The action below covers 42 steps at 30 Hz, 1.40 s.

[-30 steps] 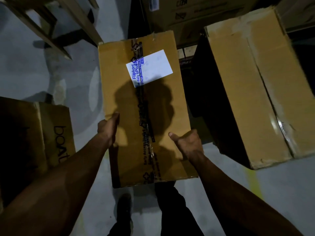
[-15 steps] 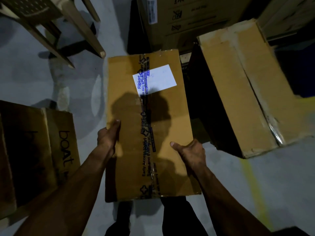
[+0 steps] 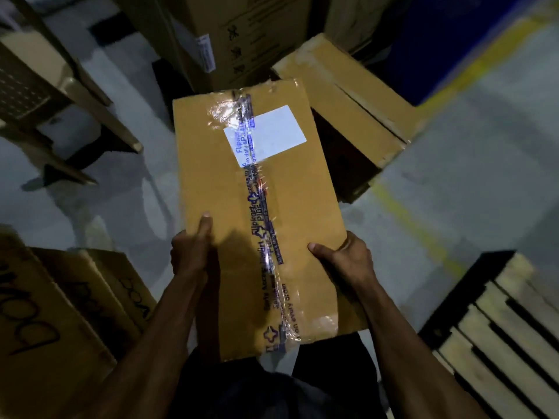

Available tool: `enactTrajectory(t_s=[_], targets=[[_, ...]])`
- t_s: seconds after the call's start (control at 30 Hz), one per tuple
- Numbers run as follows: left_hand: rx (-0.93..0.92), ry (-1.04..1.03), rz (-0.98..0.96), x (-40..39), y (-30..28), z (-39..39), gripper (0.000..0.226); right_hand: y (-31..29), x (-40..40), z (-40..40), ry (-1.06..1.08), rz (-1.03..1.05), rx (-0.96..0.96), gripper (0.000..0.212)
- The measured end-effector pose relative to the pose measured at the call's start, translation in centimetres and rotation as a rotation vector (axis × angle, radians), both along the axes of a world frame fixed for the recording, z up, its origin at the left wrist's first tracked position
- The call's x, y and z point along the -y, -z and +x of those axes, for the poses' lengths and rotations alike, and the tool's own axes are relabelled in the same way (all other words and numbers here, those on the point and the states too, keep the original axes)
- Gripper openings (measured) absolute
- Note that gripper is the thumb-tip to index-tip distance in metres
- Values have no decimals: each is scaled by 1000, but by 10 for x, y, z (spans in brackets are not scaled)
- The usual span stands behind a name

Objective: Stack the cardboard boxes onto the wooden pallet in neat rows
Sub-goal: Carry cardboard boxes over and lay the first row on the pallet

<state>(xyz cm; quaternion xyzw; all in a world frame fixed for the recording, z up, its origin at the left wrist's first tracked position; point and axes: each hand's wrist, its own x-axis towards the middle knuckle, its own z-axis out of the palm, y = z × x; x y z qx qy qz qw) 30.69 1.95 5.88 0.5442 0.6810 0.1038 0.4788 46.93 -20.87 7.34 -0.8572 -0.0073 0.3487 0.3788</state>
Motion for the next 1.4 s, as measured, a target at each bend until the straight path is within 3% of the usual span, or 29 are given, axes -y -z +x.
enactTrajectory(t_s=[0.17,0.3,0.43,0.53,0.9,1.1,1.2,1.4], targets=[[56,214,98,17,-62,-22,66,-42,48,-88,259,66,52,66],[47,380,115,43,-100,-19,83,-68,91,-130,429,95,75,52],[110,553,63,86,-124,0,62,-83,137,-154,585,121,111,48],[137,679,55,126,-135,16,62,-93,175,-163,699,131,143,47],[130,1047,85,321,-135,109,98,-92,344,-170,1049,105,207,59],[103,1339,171,433,-136,164,68,-87,415,-176,1324,86,207,52],[73,1465,187,485,-135,190,71,-85,438,-182,1460,80,194,44],[9,1793,262,590,-113,240,78,-70,464,-176,1790,71,140,61]])
